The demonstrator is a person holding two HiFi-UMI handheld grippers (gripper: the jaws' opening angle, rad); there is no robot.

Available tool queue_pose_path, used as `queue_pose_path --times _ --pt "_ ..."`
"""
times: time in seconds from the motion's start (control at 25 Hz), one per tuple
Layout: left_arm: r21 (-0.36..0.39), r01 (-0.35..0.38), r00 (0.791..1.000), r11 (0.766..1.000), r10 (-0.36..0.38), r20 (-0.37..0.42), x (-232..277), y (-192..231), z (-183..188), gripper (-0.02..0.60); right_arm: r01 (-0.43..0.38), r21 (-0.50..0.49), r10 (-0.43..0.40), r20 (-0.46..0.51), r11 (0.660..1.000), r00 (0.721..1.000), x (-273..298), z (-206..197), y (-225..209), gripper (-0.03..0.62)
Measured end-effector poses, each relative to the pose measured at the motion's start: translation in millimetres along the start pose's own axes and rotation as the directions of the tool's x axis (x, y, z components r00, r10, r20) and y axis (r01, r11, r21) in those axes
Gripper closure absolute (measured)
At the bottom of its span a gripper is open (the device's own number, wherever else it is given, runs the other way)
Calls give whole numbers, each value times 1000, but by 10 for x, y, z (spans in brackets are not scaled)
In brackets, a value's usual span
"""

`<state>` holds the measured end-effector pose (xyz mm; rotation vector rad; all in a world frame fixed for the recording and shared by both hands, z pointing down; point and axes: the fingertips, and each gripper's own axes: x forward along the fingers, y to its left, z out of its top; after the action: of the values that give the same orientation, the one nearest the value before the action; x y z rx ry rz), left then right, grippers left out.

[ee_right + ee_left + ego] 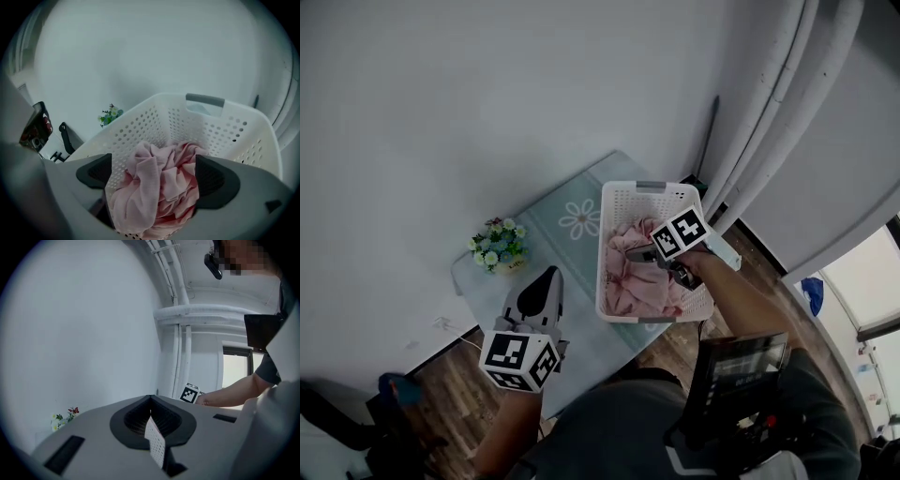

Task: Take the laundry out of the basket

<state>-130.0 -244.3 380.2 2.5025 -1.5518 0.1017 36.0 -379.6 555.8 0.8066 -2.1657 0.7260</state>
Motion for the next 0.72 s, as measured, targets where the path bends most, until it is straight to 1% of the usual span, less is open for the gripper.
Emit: queue_pose_path --times 0.08,0.2,0.32,0.44,0.56,0.72 --pt "4 -11 1000 1000 11 -11 28 1 -42 572 23 28 -21 -72 999 997 156 -125 -123 68" --pt "-7 -27 999 1000 27 -24 76 16 -104 572 51 73 -38 -170 996 985 291 -325 -274 68" --pt "-10 -47 998 999 47 -34 116 73 -142 572 60 56 -45 -237 997 970 474 -455 -346 68" --pt "-17 -61 997 998 61 -41 131 106 -171 572 38 47 -22 -299 998 954 685 -621 -321 68" --pt "-43 -60 997 997 58 -48 156 115 -191 572 15 42 0 -353 999 936 846 -792 -302 68" --pt "-33 -75 995 997 73 -67 183 188 -217 572 -24 46 39 -366 999 930 1058 -889 -256 68"
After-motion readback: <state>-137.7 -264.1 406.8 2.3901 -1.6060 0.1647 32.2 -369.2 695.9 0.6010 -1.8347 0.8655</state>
